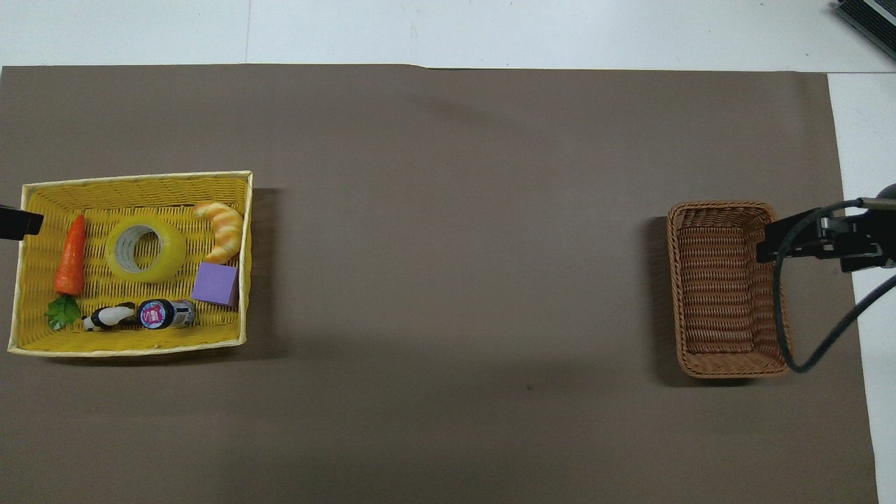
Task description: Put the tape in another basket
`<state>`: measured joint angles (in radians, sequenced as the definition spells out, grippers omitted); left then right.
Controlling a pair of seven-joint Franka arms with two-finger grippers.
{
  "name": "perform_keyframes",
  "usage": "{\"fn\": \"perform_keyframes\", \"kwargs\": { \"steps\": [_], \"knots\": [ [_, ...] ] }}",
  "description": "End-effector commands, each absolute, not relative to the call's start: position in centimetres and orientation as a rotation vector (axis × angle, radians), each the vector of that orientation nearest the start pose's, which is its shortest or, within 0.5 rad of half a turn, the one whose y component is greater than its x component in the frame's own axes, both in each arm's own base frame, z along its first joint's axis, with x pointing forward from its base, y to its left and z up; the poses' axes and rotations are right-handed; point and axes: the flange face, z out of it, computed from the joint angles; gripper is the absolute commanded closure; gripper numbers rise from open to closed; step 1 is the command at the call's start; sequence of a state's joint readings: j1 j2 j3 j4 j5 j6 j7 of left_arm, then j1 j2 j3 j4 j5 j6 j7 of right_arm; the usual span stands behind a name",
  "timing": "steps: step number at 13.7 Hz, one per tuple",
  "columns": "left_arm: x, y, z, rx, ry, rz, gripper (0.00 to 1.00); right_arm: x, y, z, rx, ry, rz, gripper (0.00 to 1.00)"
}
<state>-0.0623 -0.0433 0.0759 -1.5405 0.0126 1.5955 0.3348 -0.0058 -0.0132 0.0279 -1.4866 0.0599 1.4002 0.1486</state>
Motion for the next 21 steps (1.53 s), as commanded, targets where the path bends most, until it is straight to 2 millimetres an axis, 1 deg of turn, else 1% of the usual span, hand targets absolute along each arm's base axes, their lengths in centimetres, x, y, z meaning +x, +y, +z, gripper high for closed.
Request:
{"fn": "perform_keyframes", "kwargs": {
  "steps": [1, 2, 3, 4, 5, 6, 7, 8, 9, 10, 12, 13, 14, 16, 17, 19, 20, 21],
  "knots": [
    [52.5, 1.7, 66.6, -3.082, 0.513, -0.115, 0.0, 53.4, 1.8, 65.8, -3.058, 0.214, 0.112, 0.0],
    [52.7, 2.3, 66.1, -3.088, 0.478, -0.115, 0.0, 53.4, 1.7, 65.8, -3.058, 0.216, 0.112, 0.0],
    [53.0, 3.8, 64.9, -3.096, 0.438, -0.086, 0.0, 53.4, 1.8, 65.8, -3.058, 0.214, 0.112, 0.0],
    [54.3, 4.3, 63.2, -3.095, 0.421, -0.102, 0.0, 53.4, 1.8, 65.8, -3.058, 0.214, 0.112, 0.0],
    [55.6, 4.6, 61.0, -3.09, 0.411, -0.129, 0.0, 53.4, 1.8, 65.8, -3.058, 0.214, 0.112, 0.0],
    [56.2, 4.8, 58.8, -3.087, 0.406, -0.148, 0.0, 53.4, 1.8, 65.8, -3.058, 0.214, 0.112, 0.0],
    [56.4, 5.8, 56.8, -3.083, 0.38, -0.177, 0.0, 53.4, 1.8, 65.8, -3.058, 0.214, 0.112, 0.0],
    [56.6, 7.0, 55.4, -3.077, 0.356, -0.211, 0.0, 53.4, 1.8, 65.8, -3.058, 0.214, 0.112, 0.0],
    [56.7, 7.3, 54.2, -3.075, 0.353, -0.218, 0.0, 53.4, 1.8, 65.8, -3.058, 0.214, 0.112, 0.0],
    [57.2, 7.4, 52.5, -3.082, 0.349, -0.188, 0.0, 53.4, 1.8, 65.8, -3.058, 0.214, 0.112, 0.0],
    [57.9, 7.5, 49.8, -3.087, 0.353, -0.146, 0.0, 53.4, 1.8, 65.8, -3.058, 0.214, 0.112, 0.0],
    [58.5, 7.5, 48.6, -3.083, 0.348, -0.163, 0.0, 53.4, 1.8, 65.8, -3.058, 0.214, 0.112, 0.0],
    [58.6, 7.5, 46.7, -3.083, 0.351, -0.156, 0.0, 53.4, 1.8, 65.8, -3.058, 0.214, 0.112, 0.0],
    [58.6, 7.6, 43.2, -3.073, 0.348, -0.197, 0.0, 53.4, 1.8, 65.8, -3.058, 0.214, 0.112, 0.0],
    [58.2, 8.3, 41.5, -3.072, 0.332, -0.205, 0.0, 53.4, 1.7, 65.8, -3.058, 0.216, 0.112, 0.0],
    [57.3, 8.6, 38.5, -3.072, 0.321, -0.203, 0.0, 53.4, 1.8, 65.8, -3.058, 0.214, 0.112, 0.0],
    [57.3, 8.6, 37.5, -3.071, 0.319, -0.205, 0.0, 53.4, 1.8, 65.8, -3.058, 0.214, 0.112, 0.0],
    [57.4, 8.6, 36.9, -3.074, 0.315, -0.196, 0.0, 53.4, 1.8, 65.8, -3.058, 0.214, 0.112, 0.0]
  ]
}}
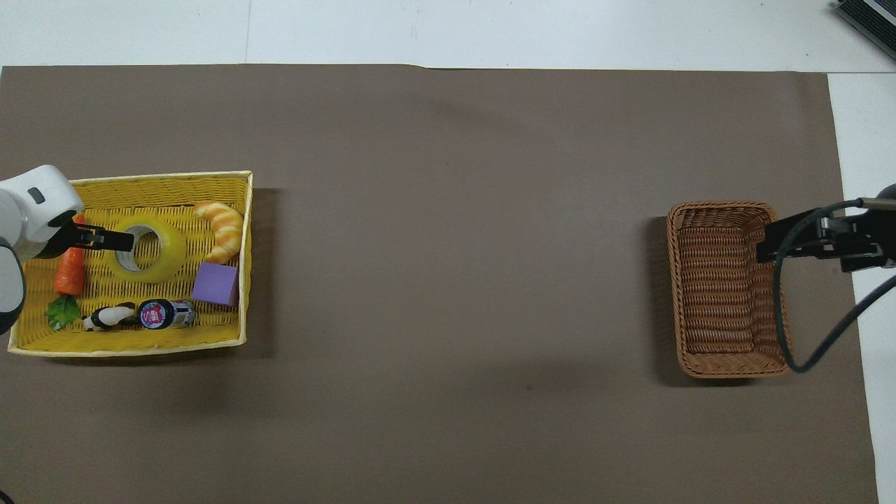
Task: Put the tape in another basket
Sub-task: 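Lower the left gripper into the tape roll's hole and grasp it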
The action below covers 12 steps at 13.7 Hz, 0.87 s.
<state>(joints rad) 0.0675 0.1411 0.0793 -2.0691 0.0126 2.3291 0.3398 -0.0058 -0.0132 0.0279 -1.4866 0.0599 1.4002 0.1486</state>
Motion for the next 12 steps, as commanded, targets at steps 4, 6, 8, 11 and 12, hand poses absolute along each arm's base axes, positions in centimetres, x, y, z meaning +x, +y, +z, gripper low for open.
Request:
{"fn": "perform_keyframes", "kwargs": {
  "steps": [4, 6, 8, 11, 12],
  "knots": [
    [57.9, 10.3, 34.4, -3.099, 0.237, -0.218, 0.0, 53.4, 1.8, 65.8, -3.058, 0.214, 0.112, 0.0],
    [57.9, 10.6, 33.3, -3.102, 0.23, -0.201, 0.0, 53.4, 1.8, 65.8, -3.058, 0.214, 0.112, 0.0],
    [57.7, 10.7, 33.0, -3.104, 0.225, -0.19, 0.0, 53.4, 1.7, 65.8, -3.058, 0.216, 0.112, 0.0],
    [57.3, 10.6, 32.6, -3.108, 0.227, -0.174, 0.35, 53.4, 1.8, 65.8, -3.058, 0.214, 0.112, 0.0],
    [57.2, 10.6, 32.5, -3.11, 0.225, -0.167, 0.54, 53.4, 1.7, 65.8, -3.058, 0.216, 0.112, 0.0]
  ]
}}
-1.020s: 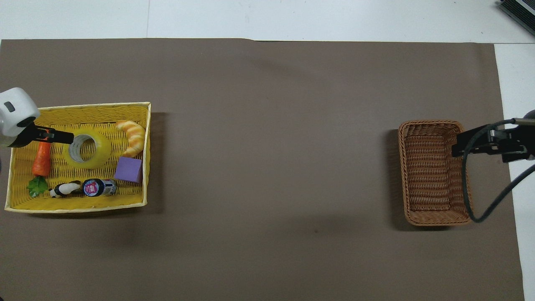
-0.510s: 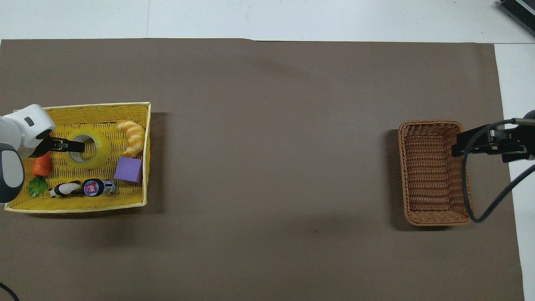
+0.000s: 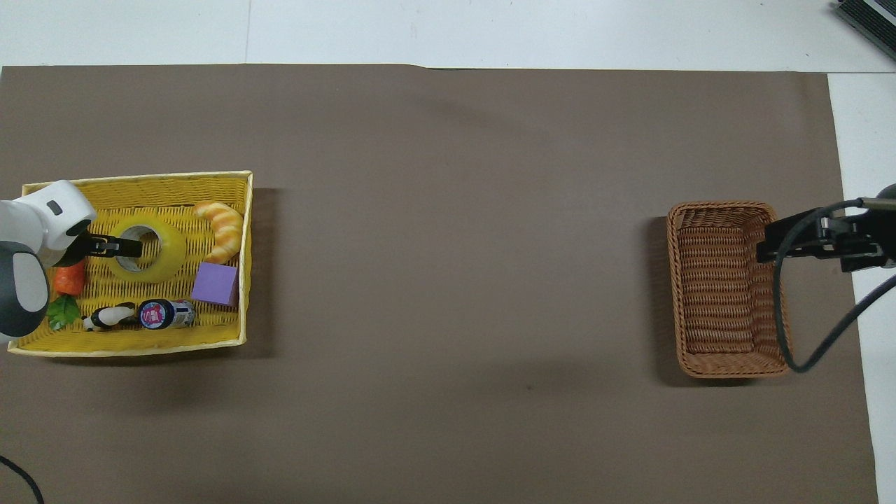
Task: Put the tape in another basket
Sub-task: 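Lower the left gripper into the tape roll's hole and grasp it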
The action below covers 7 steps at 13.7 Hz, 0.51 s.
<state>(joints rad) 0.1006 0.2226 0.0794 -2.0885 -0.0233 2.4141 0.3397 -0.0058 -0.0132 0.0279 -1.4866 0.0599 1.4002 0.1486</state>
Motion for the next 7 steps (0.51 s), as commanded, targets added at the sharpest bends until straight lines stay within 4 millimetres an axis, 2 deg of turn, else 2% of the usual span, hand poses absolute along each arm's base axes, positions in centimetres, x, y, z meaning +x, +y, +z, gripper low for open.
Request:
{"fn": "perform_keyframes", "kwargs": {
  "steps": [1, 2, 3, 7],
  "knots": [
    [57.2, 10.6, 32.5, -3.11, 0.228, -0.165, 0.72, 53.4, 1.8, 65.8, -3.058, 0.214, 0.112, 0.0],
    [57.2, 10.6, 32.6, -3.11, 0.23, -0.167, 0.95, 53.4, 1.8, 65.8, -3.058, 0.214, 0.112, 0.0],
    [57.4, 10.6, 32.7, -3.107, 0.232, -0.178, 1.0, 53.4, 1.8, 65.8, -3.058, 0.214, 0.112, 0.0],
    [58.5, 10.4, 34.1, -3.095, 0.244, -0.226, 1.0, 53.4, 1.7, 65.8, -3.058, 0.216, 0.112, 0.0]
  ]
}}
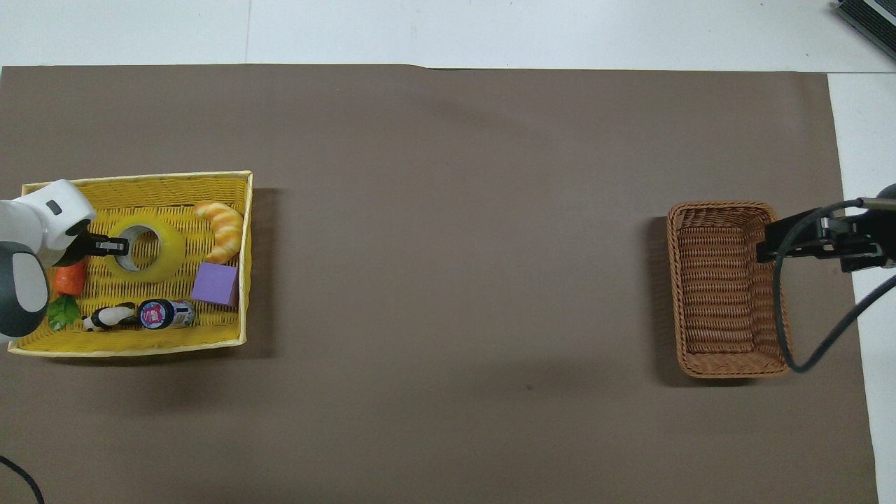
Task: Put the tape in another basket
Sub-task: 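Lower the left gripper into the tape roll's hole and grasp it, then lift the tape with the left gripper while the right gripper approaches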
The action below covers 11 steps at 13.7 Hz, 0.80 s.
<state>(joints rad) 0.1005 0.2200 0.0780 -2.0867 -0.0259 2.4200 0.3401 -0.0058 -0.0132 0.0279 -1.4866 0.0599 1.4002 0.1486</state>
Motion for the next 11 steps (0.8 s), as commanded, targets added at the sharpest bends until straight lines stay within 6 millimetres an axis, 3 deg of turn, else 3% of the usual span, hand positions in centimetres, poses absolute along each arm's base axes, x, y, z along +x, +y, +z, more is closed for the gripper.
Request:
{"fn": "perform_keyframes", "kwargs": {
  "steps": [1, 3, 6, 8, 11],
  "knots": [
    [59.2, 10.2, 35.9, -3.087, 0.254, -0.258, 1.0, 53.4, 1.8, 65.8, -3.058, 0.214, 0.112, 0.0],
    [60.0, 9.1, 39.5, -3.086, 0.268, -0.294, 1.0, 53.4, 1.8, 65.8, -3.058, 0.216, 0.112, 0.0],
    [60.0, 5.4, 43.4, -3.097, 0.285, -0.318, 1.0, 53.4, 1.0, 65.8, -3.07, 0.225, 0.11, 0.0],
    [59.6, 1.8, 43.7, -3.123, 0.248, -0.28, 1.0, 52.7, 1.6, 64.9, -3.072, 0.206, 0.087, 0.0],
    [59.2, -4.5, 43.7, -3.15, 0.199, -0.272, 1.0, 51.9, 5.6, 62.1, -3.056, 0.078, 0.05, 0.0]
  ]
}}
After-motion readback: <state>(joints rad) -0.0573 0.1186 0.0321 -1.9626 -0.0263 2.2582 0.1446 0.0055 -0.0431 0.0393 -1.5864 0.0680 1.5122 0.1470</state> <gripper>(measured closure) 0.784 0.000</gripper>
